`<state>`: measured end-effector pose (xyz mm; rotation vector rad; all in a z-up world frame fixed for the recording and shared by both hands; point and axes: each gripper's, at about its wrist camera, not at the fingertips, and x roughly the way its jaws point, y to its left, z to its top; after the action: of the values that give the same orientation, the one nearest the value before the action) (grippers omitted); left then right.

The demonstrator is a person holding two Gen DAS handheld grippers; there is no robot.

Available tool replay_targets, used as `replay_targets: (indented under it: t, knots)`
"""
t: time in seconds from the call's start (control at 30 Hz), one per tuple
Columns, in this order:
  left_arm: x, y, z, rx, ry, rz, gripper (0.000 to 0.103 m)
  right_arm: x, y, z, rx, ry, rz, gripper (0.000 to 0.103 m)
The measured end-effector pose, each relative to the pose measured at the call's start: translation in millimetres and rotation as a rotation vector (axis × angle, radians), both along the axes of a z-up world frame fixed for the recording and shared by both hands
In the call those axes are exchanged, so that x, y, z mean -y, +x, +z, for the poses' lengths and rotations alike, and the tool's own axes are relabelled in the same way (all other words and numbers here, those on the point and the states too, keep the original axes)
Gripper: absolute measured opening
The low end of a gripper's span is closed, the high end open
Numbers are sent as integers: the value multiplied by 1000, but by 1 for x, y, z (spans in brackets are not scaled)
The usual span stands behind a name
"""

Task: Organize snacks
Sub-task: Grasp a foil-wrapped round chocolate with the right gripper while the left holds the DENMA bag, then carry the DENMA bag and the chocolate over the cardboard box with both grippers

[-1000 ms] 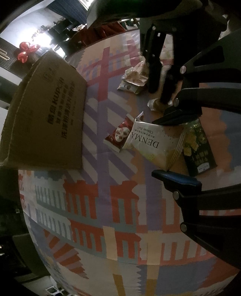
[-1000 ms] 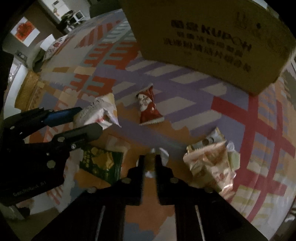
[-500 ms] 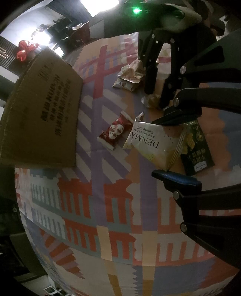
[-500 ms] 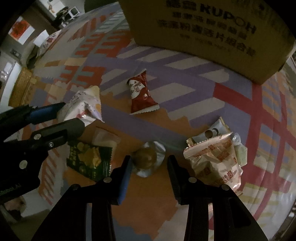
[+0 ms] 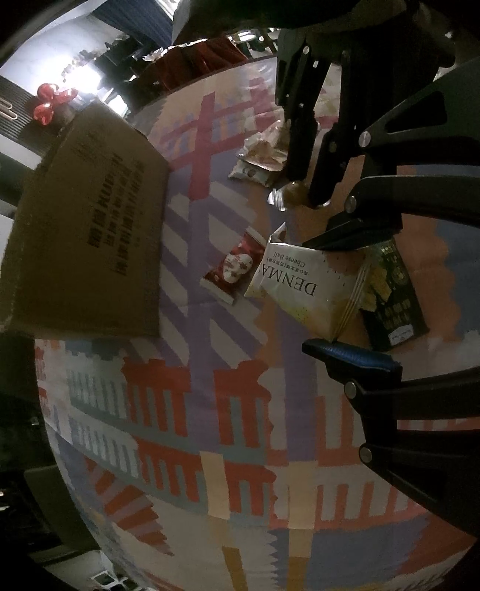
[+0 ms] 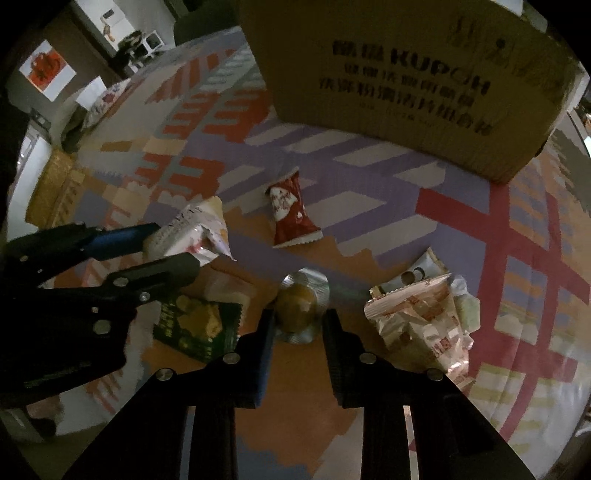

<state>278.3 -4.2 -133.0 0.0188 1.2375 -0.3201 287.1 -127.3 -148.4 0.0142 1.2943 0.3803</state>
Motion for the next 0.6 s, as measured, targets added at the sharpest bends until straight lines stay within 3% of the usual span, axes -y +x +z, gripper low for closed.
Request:
replay_targets:
  t: [0.6]
  knots:
    - [11,25,83,185,-71,-1,45,27,19,98,271,39,-122,27]
